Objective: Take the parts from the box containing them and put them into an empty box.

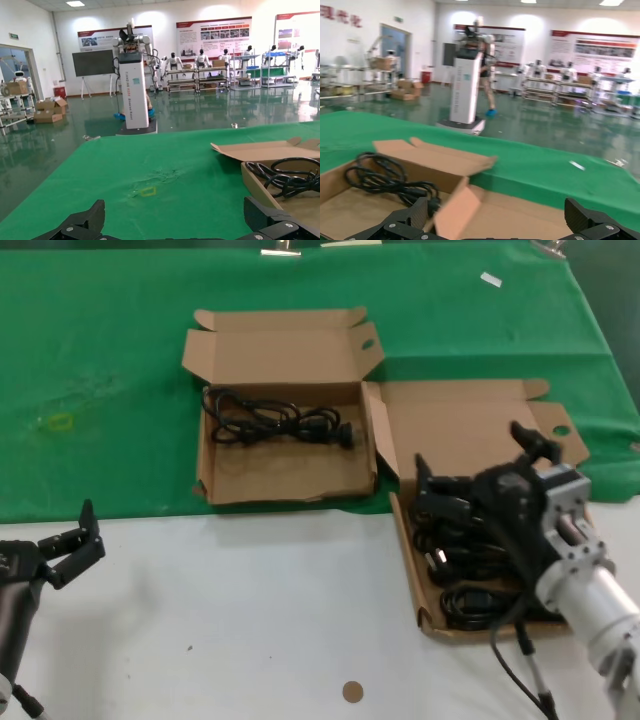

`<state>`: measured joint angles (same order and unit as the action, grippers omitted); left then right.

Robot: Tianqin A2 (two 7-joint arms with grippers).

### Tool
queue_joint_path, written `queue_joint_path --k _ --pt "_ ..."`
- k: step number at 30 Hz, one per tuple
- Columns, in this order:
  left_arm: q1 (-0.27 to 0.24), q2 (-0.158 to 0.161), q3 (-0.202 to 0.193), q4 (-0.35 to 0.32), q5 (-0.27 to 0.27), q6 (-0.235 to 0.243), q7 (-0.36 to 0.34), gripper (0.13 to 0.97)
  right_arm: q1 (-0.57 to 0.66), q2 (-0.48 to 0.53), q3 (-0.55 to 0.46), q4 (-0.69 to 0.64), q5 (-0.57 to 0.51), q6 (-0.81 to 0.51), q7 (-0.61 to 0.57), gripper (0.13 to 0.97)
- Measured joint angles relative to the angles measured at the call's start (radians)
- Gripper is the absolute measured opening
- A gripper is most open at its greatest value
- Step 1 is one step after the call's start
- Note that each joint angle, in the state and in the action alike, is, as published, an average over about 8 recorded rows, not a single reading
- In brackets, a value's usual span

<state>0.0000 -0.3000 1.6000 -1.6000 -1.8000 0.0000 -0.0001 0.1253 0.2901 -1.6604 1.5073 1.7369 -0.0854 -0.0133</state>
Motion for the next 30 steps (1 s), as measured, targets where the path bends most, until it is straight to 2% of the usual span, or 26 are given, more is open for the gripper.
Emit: queue_joint_path --k 7,30 --pt "0.000 0.000 0.000 0.000 0.000 0.000 0.000 0.966 -0.077 0.006 0.037 0.057 0.039 0.052 0.008 0.966" --pt "0.000 0.000 0.000 0.000 0.000 0.000 0.000 0.966 -0.083 0.007 0.040 0.062 0.042 0.057 0.009 0.966"
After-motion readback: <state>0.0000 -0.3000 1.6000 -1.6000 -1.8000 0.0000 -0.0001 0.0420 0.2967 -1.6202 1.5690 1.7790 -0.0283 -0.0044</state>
